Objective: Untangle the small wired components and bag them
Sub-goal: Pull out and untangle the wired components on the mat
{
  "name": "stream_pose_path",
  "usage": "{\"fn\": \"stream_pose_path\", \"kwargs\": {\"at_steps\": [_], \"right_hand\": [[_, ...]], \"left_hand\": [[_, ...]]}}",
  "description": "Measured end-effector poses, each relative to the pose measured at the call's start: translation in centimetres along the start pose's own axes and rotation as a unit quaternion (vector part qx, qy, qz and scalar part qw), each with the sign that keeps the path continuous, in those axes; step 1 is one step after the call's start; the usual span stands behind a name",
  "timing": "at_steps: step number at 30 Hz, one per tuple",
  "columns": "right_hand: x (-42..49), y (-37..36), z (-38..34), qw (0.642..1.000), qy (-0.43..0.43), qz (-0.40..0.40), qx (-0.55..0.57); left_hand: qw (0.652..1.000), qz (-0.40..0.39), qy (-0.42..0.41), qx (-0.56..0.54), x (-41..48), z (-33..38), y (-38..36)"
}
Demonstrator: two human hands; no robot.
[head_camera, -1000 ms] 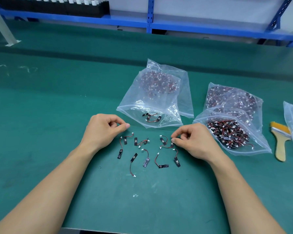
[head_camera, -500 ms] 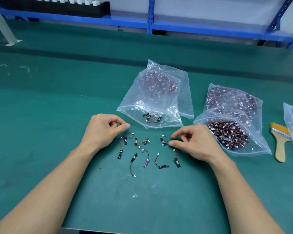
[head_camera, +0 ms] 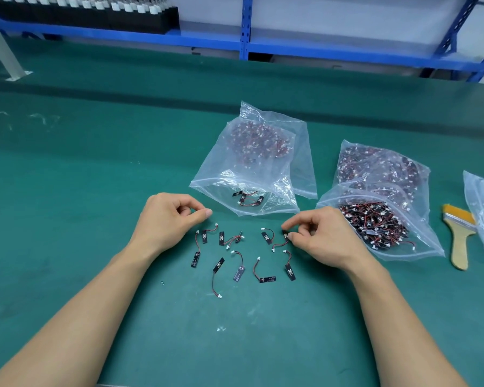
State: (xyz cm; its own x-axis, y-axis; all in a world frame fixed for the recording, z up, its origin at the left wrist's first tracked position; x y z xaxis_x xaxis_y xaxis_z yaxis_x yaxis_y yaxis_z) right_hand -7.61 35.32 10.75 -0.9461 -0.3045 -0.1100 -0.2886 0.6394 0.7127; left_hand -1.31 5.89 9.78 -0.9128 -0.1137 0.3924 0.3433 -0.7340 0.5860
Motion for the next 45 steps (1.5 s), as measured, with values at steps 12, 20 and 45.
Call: {"fn": "stream_pose_path", "kwargs": {"at_steps": [12,20,45], "right_hand": [[-0.08,-0.33,-0.45,0.997,0.005,0.074,0.038],[0.05,-0.26,-0.37,0.993,0.001,0.098,0.068],[0.57,-0.59,-0.04,0.991,-0.006,0.104,0.079]], "left_hand": [[1.0,0.0,-0.001,0.0,-0.03,-0.09,-0.09],[1.0,-0.001,-0.006,-0.002,0.11,-0.12,-0.06],[0.998,0.016,-0.014,-0.062,-0.59,0.66,0.23]]}}
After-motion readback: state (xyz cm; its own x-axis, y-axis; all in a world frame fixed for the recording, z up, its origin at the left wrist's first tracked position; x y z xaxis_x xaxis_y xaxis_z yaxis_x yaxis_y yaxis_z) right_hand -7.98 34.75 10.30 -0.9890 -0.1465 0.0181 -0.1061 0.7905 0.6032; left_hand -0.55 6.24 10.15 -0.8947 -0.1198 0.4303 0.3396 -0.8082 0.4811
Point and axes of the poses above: each hand's wrist, its own x-axis towards the middle knuckle, its own y-axis out of the back of the hand, z = x × y, the point moved 3 cm from there along x, towards the middle knuckle, and after that the axes turned 15 degrees about -y, right-handed, at the moved point
